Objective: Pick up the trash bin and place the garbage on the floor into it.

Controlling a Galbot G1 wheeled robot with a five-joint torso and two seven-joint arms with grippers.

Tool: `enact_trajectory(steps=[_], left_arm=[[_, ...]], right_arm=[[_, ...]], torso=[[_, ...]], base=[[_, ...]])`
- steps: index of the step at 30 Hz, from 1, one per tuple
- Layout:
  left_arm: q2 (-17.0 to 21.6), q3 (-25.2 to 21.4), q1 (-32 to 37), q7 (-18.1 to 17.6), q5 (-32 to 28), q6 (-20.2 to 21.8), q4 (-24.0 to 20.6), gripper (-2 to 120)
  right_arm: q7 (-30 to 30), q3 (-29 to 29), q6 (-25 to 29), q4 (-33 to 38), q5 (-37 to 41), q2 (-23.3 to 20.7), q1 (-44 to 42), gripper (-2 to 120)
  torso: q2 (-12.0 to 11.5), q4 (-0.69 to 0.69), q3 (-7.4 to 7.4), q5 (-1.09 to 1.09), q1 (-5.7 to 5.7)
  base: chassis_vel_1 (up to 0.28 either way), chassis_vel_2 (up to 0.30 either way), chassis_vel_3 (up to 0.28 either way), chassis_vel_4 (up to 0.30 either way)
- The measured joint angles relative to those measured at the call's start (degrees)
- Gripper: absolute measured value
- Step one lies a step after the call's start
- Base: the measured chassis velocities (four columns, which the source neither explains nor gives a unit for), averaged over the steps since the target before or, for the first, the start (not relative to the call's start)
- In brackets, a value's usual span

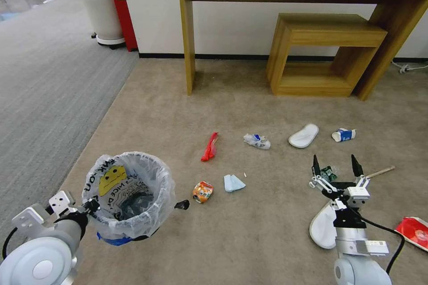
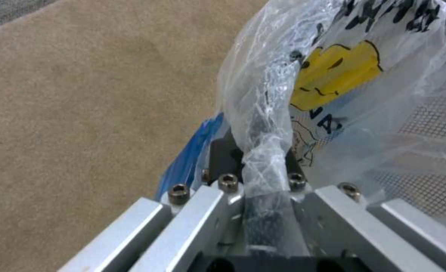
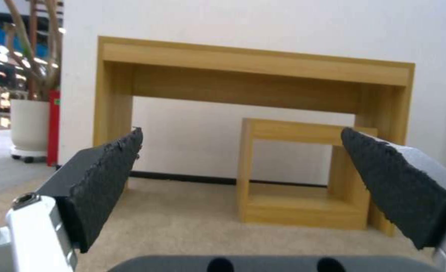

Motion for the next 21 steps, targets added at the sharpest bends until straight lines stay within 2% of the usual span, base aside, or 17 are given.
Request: enact_trajectory(steps=[2, 4, 6, 7, 8, 10, 11, 15, 16, 17, 18, 19, 20, 21], left_arm=[[0.05, 0.01, 0.02, 0.00, -0.01, 0.00, -0.09, 0], [0.27, -0.07, 0.36, 0.23, -0.27, 0.00, -0.65, 0], [0.30, -0.07, 0.41, 0.28, -0.32, 0.00, -0.70, 0], [0.32, -0.01, 0.45, 0.37, -0.39, 0.00, -0.70, 0], [0.32, -0.01, 0.45, 0.37, -0.39, 0.00, -0.70, 0], [0.27, 0.36, 0.37, 0.45, -0.43, 0.00, -0.53, 0], [0.27, 0.36, 0.37, 0.45, -0.43, 0.00, -0.53, 0], [0.21, 0.60, 0.14, 0.50, -0.55, 0.00, -0.39, 0], [0.21, 0.60, 0.14, 0.50, -0.55, 0.00, -0.39, 0], [0.25, 0.62, 0.04, 0.51, -0.62, 0.00, -0.39, 0], [0.26, 0.62, 0.02, 0.52, -0.62, 0.00, -0.39, 0], [0.31, 0.62, -0.06, 0.52, -0.61, 0.00, -0.39, 0], [0.31, 0.62, -0.06, 0.52, -0.61, 0.00, -0.39, 0], [0.31, 0.62, -0.09, 0.52, -0.56, 0.00, -0.39, 0]], right_arm=[[1.42, 0.13, -1.27, 0.23, -0.43, -0.42, -0.28, 100], [4.94, 0.55, -6.92, 1.65, -1.22, -1.55, -1.19, 100], [5.85, 0.65, -8.71, 2.08, -1.37, -1.91, -1.47, 100], [8.77, 0.77, -13.19, 3.10, -1.55, -3.05, -2.19, 100], [8.77, 0.77, -13.19, 3.10, -1.55, -3.05, -2.19, 100], [13.28, 0.55, -21.01, 4.35, 0.10, -4.99, -2.75, 100], [13.28, 0.55, -21.01, 4.35, 0.10, -4.99, -2.75, 100], [20.90, -0.08, -37.80, 4.55, 6.95, -7.70, -1.67, 100], [20.90, -0.08, -37.80, 4.55, 6.95, -7.70, -1.67, 100], [23.02, -0.31, -43.12, 3.89, 11.15, -8.54, -0.79, 100], [23.28, -0.36, -43.84, 3.78, 11.79, -8.65, -0.67, 100], [25.36, -0.83, -49.18, 2.43, 17.00, -9.67, 0.78, 100], [25.36, -0.83, -49.18, 2.43, 17.00, -9.67, 0.78, 100], [26.24, -1.11, -51.63, 1.04, 19.38, -10.21, 2.02, 100]], torso=[[0.00, 0.00, 0.00, 0.00, 0.00], [0.00, 0.00, 0.01, 0.01, 0.00], [0.00, 0.00, 0.01, 0.02, 0.00], [0.00, 0.00, 0.01, 0.00, 0.00], [0.00, 0.00, 0.01, 0.00, 0.00], [0.00, 0.00, 0.00, 0.01, 0.00], [0.00, 0.00, 0.00, 0.01, 0.00], [0.00, 0.00, 0.01, 0.01, 0.00], [0.00, 0.00, 0.01, 0.01, 0.00], [0.00, 0.00, 0.01, 0.01, 0.00], [0.00, 0.00, 0.01, 0.01, 0.00], [0.00, 0.00, 0.01, 0.02, 0.00], [0.00, 0.00, 0.01, 0.02, 0.00], [0.00, 0.00, 0.01, 0.01, 0.00]], base=[[0.000, 0.000, 0.000, 0.000], [0.000, 0.000, 0.000, 0.000], [0.000, 0.000, 0.000, 0.000], [0.000, 0.000, 0.000, 0.000], [0.000, 0.000, 0.000, 0.000], [0.000, 0.000, 0.000, 0.000], [0.000, 0.000, 0.000, 0.000], [0.000, 0.000, 0.000, 0.000], [0.000, 0.000, 0.000, 0.000], [0.000, 0.000, 0.000, 0.000], [0.000, 0.000, 0.000, 0.000], [0.000, 0.000, 0.000, 0.000], [0.000, 0.000, 0.000, 0.000], [0.000, 0.000, 0.000, 0.000]])
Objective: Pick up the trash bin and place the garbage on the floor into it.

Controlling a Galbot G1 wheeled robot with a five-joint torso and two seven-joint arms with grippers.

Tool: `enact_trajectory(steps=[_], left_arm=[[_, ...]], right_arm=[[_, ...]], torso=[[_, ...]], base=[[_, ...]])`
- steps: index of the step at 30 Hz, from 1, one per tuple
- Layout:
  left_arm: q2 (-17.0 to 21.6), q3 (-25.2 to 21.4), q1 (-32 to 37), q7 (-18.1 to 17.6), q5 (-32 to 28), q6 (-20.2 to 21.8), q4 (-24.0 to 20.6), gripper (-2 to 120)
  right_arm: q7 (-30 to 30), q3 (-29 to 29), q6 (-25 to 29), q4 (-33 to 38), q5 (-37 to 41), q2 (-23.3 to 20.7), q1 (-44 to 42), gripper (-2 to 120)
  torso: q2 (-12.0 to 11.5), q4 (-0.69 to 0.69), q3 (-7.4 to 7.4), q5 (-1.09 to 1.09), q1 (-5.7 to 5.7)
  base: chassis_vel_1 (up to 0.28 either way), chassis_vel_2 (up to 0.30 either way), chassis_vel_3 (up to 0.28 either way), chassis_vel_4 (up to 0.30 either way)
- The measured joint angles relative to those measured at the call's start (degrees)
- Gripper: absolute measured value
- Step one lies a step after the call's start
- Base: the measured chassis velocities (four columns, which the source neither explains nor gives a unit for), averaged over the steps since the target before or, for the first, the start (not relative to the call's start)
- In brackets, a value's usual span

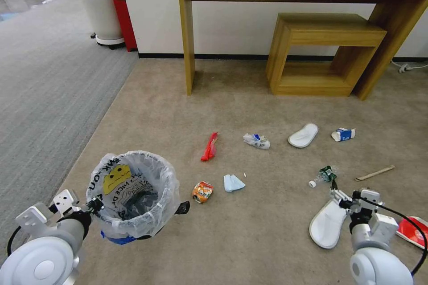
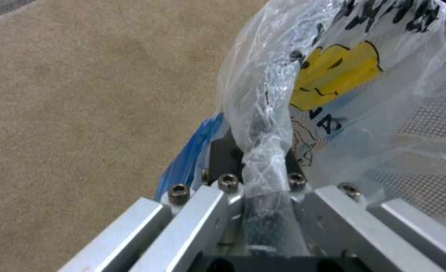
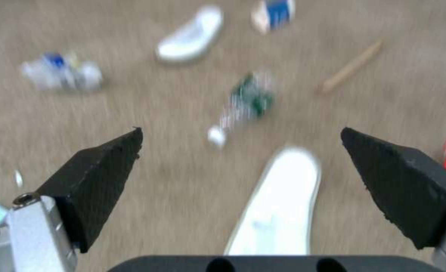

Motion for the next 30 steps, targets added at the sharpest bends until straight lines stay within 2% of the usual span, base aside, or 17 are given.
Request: enact_trajectory(steps=[8, 10, 11, 12, 19, 30], left_arm=[[-0.50, -0.26, 0.20, -0.07, 0.29, 0.00, -0.50, 0], [-0.63, -0.59, 0.34, -0.11, 0.32, 0.00, -0.73, 0], [-0.63, -0.59, 0.34, -0.11, 0.32, 0.00, -0.73, 0], [-0.75, -0.73, 0.48, -0.11, 0.31, 0.00, -0.92, 0], [-1.30, -0.80, 0.98, -0.13, 0.32, 0.00, -1.28, 0], [-1.92, -0.18, 1.30, -0.15, 0.99, 0.00, -1.75, 0]], right_arm=[[0.91, -0.56, -5.71, -9.04, 3.28, -1.86, 5.92, 100], [0.54, -0.78, -7.86, -14.14, 3.03, -2.90, 8.46, 100], [0.54, -0.78, -7.86, -14.14, 3.03, -2.90, 8.46, 100], [-0.09, -1.15, -8.31, -18.21, 2.59, -3.53, 10.23, 100], [-2.14, -2.02, -8.23, -27.45, 2.19, -3.79, 13.68, 100], [-6.15, -3.92, -5.12, -32.55, 1.57, -1.73, 15.54, 98]], torso=[[0.00, 0.00, 0.00, 0.01, 0.00], [0.00, 0.00, 0.00, 0.00, 0.00], [0.00, 0.00, 0.00, 0.00, 0.00], [0.00, 0.01, 0.00, 0.00, 0.00], [0.00, -0.01, 0.00, 0.00, 0.00], [0.00, 0.00, 0.00, 0.00, 0.00]], base=[[0.000, 0.000, 0.000, 0.000], [0.000, 0.000, 0.000, 0.000], [0.000, 0.000, 0.000, 0.000], [0.000, 0.000, 0.000, 0.000], [0.000, 0.000, 0.000, 0.000], [0.000, 0.000, 0.000, 0.000]])
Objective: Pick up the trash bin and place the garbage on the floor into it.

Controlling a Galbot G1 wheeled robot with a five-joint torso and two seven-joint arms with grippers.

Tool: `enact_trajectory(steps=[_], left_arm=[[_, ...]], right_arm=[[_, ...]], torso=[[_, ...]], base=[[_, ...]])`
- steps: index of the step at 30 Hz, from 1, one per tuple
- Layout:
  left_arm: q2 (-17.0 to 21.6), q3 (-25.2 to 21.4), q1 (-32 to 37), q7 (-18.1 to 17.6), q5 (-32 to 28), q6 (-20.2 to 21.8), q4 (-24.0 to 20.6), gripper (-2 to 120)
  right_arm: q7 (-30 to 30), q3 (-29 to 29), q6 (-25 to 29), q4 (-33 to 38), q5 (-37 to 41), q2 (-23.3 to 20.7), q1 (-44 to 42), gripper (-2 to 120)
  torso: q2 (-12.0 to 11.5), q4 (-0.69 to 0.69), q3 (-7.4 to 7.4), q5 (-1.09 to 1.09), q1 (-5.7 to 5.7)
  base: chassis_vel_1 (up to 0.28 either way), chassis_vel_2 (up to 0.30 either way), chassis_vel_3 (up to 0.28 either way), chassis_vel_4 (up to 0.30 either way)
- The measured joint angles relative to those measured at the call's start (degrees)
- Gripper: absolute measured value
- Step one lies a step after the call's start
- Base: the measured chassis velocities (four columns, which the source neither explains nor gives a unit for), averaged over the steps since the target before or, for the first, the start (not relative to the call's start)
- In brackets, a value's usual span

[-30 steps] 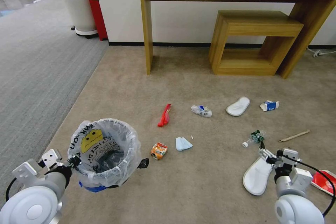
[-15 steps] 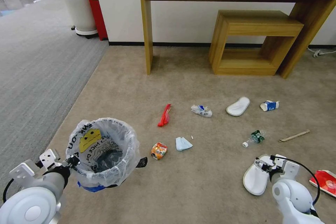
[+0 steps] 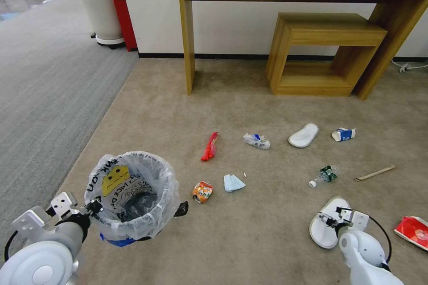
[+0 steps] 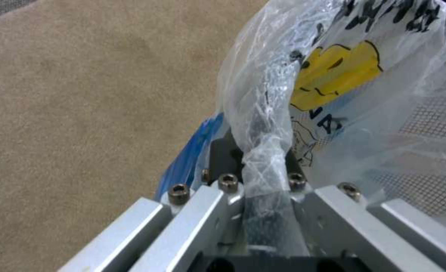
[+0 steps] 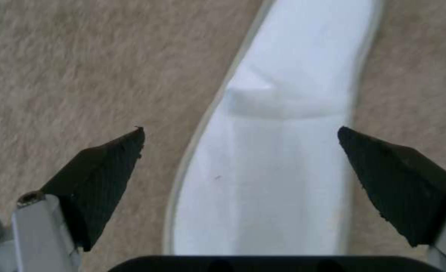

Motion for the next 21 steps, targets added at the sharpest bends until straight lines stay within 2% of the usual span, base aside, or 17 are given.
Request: enact_trajectory(steps=[2, 5, 7, 8, 9, 12, 13, 17, 19, 21], left_arm=[[0.00, 0.00, 0.07, -0.01, 0.04, 0.00, -0.06, 0], [0.16, -0.25, 0.23, -0.01, 0.03, 0.00, -0.12, 0], [0.19, -0.32, 0.27, -0.01, 0.02, 0.00, -0.12, 0], [0.22, -0.40, 0.35, -0.01, 0.00, 0.00, -0.12, 0], [0.22, -0.40, 0.35, -0.01, 0.00, 0.00, -0.12, 0], [0.14, -0.35, 0.40, 0.03, 0.01, 0.00, -0.12, 0], [0.14, -0.35, 0.40, 0.03, 0.01, 0.00, -0.12, 0], [-0.05, 0.02, 0.22, 0.05, 0.37, 0.00, 0.01, 0], [-0.08, 0.07, 0.20, 0.05, 0.41, 0.00, 0.06, 0], [-0.18, 0.26, 0.20, 0.09, 0.69, 0.00, 0.28, 0]], right_arm=[[-0.02, -0.21, -0.01, -0.58, -0.43, 0.43, 0.42, 96], [0.47, -0.32, -0.53, -2.53, -1.73, 0.98, 1.59, 82], [0.62, -0.28, -0.61, -2.94, -1.97, 0.99, 1.80, 80], [1.03, -0.05, -0.68, -4.23, -2.48, 0.98, 2.53, 74], [1.03, -0.05, -0.68, -4.23, -2.48, 0.98, 2.53, 74], [1.29, 0.41, -0.30, -5.93, -2.61, 0.77, 3.29, 58], [1.29, 0.41, -0.30, -5.93, -2.61, 0.77, 3.29, 58], [1.25, 0.69, 0.52, -4.98, -2.53, 0.62, 2.20, 39], [1.25, 0.71, 0.68, -4.85, -2.53, 0.61, 2.08, 35], [1.22, 0.77, 1.16, -4.34, -2.53, 0.52, 1.69, 24]], torso=[[0.00, 0.00, 0.00, -0.01, 0.00], [0.00, 0.00, 0.00, -0.01, 0.00], [0.00, 0.00, 0.00, 0.00, 0.00], [0.00, 0.00, 0.00, -0.01, 0.00], [0.00, 0.00, 0.00, -0.01, 0.00], [0.00, 0.00, 0.00, 0.00, 0.00], [0.00, 0.00, 0.00, 0.00, 0.00], [0.00, 0.00, 0.00, 0.00, 0.00], [0.00, 0.00, 0.00, -0.01, 0.00], [0.00, 0.00, 0.00, -0.01, 0.00]], base=[[0.000, 0.000, 0.000, 0.000], [0.000, 0.000, 0.000, 0.000], [0.000, 0.000, 0.000, 0.000], [0.000, 0.000, 0.000, 0.000], [0.000, 0.000, 0.000, 0.000], [0.000, 0.000, 0.000, 0.000], [0.000, 0.000, 0.000, 0.000], [0.000, 0.000, 0.000, 0.000], [0.000, 0.000, 0.000, 0.000], [0.000, 0.000, 0.000, 0.000]])
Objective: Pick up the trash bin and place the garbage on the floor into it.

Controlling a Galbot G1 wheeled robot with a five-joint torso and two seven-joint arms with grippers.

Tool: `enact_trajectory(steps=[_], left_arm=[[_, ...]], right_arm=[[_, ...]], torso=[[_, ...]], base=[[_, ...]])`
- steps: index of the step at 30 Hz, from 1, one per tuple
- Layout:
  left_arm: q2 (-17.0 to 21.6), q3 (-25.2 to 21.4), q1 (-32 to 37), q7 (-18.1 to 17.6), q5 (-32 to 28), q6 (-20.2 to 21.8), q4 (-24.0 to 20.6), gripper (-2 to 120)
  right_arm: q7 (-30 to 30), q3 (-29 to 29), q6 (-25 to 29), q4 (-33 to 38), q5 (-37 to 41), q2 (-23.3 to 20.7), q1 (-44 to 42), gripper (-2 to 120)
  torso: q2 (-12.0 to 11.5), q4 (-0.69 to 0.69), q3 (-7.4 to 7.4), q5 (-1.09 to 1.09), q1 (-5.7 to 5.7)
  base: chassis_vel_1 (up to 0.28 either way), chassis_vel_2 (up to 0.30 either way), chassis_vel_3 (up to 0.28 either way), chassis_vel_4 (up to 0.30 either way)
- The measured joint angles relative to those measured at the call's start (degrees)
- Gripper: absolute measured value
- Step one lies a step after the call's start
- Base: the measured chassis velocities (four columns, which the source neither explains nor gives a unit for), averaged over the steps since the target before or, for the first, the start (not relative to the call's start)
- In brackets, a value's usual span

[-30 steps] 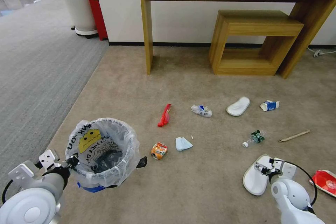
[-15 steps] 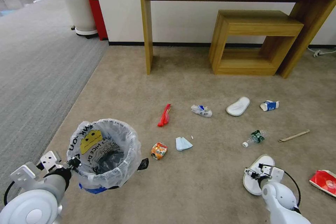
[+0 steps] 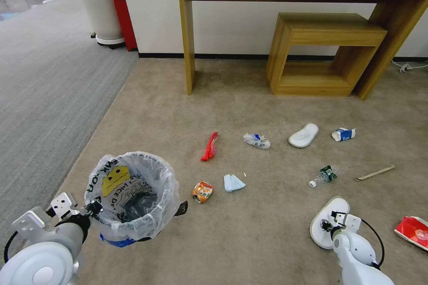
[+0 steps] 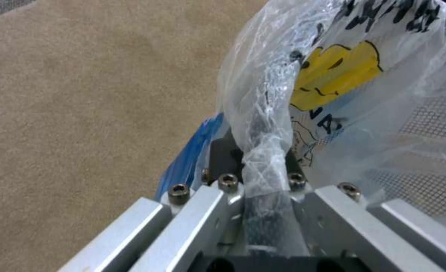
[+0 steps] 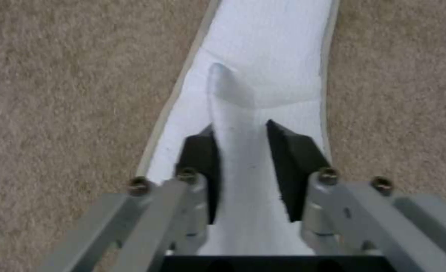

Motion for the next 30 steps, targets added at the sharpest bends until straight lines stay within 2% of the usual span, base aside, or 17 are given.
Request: enact_trajectory(steps=[2, 4, 7, 13, 15, 16, 17, 18, 19, 20, 22, 24, 25, 26, 27, 28, 30], left_arm=[[-0.01, 0.03, 0.00, 0.00, 0.07, 0.00, 0.04, 0], [-0.02, 0.10, -0.04, 0.04, 0.19, 0.00, 0.16, 0], [0.03, 0.11, -0.05, 0.06, 0.22, 0.00, 0.20, 0], [0.17, 0.11, -0.06, 0.08, 0.23, 0.00, 0.21, 0], [0.16, 0.20, -0.05, 0.08, 0.32, 0.00, 0.21, 0], [0.16, 0.20, -0.05, 0.08, 0.32, 0.00, 0.21, 0], [0.09, 0.35, 0.00, 0.08, 0.41, 0.00, 0.21, 0], [0.07, 0.44, 0.04, 0.08, 0.43, 0.00, 0.21, 0], [-0.17, 0.86, 0.17, 0.08, 0.53, 0.00, 0.19, 0], [-0.17, 0.86, 0.17, 0.08, 0.53, 0.00, 0.19, 0], [-0.51, 1.42, 0.27, 0.08, 0.69, 0.00, 0.17, 0], [-1.51, 3.02, 0.41, -0.13, 1.48, 0.00, 0.03, 0], [-1.51, 3.02, 0.41, -0.13, 1.48, 0.00, 0.03, 0], [-1.84, 3.56, 0.50, -0.21, 1.74, 0.00, -0.07, 0], [-2.51, 4.84, 0.83, -0.32, 2.19, 0.00, -0.52, 0], [-2.90, 5.58, 1.07, -0.37, 2.57, -0.01, -0.78, 0], [-3.16, 6.06, 1.24, -0.39, 2.80, -0.01, -0.96, 0]], right_arm=[[-0.01, 0.01, 0.10, 0.06, -0.01, -0.02, -0.05, 22], [-0.06, 0.01, 0.67, 0.16, -0.13, -0.08, -0.12, 10], [-0.18, -0.04, 1.43, 0.21, -0.42, -0.13, -0.18, 1], [0.05, -0.42, 3.51, 2.78, -1.09, -0.24, -1.57, 0], [-1.87, -1.06, 8.94, 7.74, -0.96, -0.58, -4.41, 0], [-1.87, -1.06, 8.94, 7.74, -0.96, -0.58, -4.41, 0], [-5.08, -1.37, 13.82, 11.58, -0.74, -0.78, -6.34, 0], [-6.69, -1.48, 15.86, 13.20, -0.60, -0.87, -7.02, 0], [-12.73, -2.14, 22.85, 18.83, 0.37, -1.15, -8.77, 0], [-12.73, -2.14, 22.85, 18.83, 0.37, -1.15, -8.77, 0], [-18.56, -3.14, 28.37, 23.60, 2.60, -1.51, -9.64, 0], [-27.90, -5.94, 34.62, 30.89, 9.50, -2.48, -9.84, 0], [-27.90, -5.94, 34.62, 30.89, 9.50, -2.48, -9.84, 0], [-31.49, -7.00, 36.37, 32.41, 11.46, -2.63, -9.51, 0], [-40.95, -9.50, 40.51, 34.34, 14.47, -2.82, -8.33, 0], [-47.47, -11.42, 43.04, 35.02, 15.62, -2.85, -7.48, 0], [-50.20, -12.44, 43.95, 35.31, 16.03, -2.85, -7.11, 0]], torso=[[0.00, 0.00, 0.00, 0.00, 0.00], [0.00, 0.00, 0.00, 0.00, 0.00], [0.00, 0.00, 0.00, 0.00, 0.00], [0.00, 0.01, 0.00, 0.00, 0.00], [0.00, -0.01, 0.00, 0.01, 0.00], [0.00, -0.01, 0.00, 0.01, 0.00], [0.00, -0.02, 0.00, 0.01, 0.00], [0.00, -0.02, 0.00, 0.01, 0.00], [0.00, -0.02, 0.00, 0.00, 0.00], [0.00, -0.02, 0.00, 0.00, 0.00], [0.00, 0.00, -0.01, -0.01, 0.00], [0.00, 0.01, -0.01, -0.03, 0.00], [0.00, 0.01, -0.01, -0.03, 0.00], [0.00, 0.01, -0.01, -0.03, 0.00], [0.01, 0.01, -0.01, -0.01, 0.00], [0.00, 0.01, -0.01, -0.02, 0.00], [0.00, 0.01, -0.01, -0.01, 0.00]], base=[[0.000, 0.000, 0.000, 0.000], [0.000, 0.000, 0.000, 0.000], [0.000, 0.000, 0.000, 0.000], [0.000, 0.000, 0.000, 0.000], [0.000, 0.000, 0.000, 0.000], [0.000, 0.000, 0.000, 0.000], [0.000, 0.000, 0.000, 0.000], [0.000, 0.000, 0.000, 0.000], [0.000, 0.000, 0.000, 0.000], [0.000, 0.000, 0.000, 0.000], [0.000, 0.000, 0.000, 0.000], [0.000, 0.000, 0.000, 0.000], [0.000, 0.000, 0.000, 0.000], [0.000, 0.000, 0.000, 0.000], [0.000, 0.000, 0.000, 0.000], [0.000, 0.000, 0.000, 0.000], [0.000, 0.000, 0.000, 0.000]])
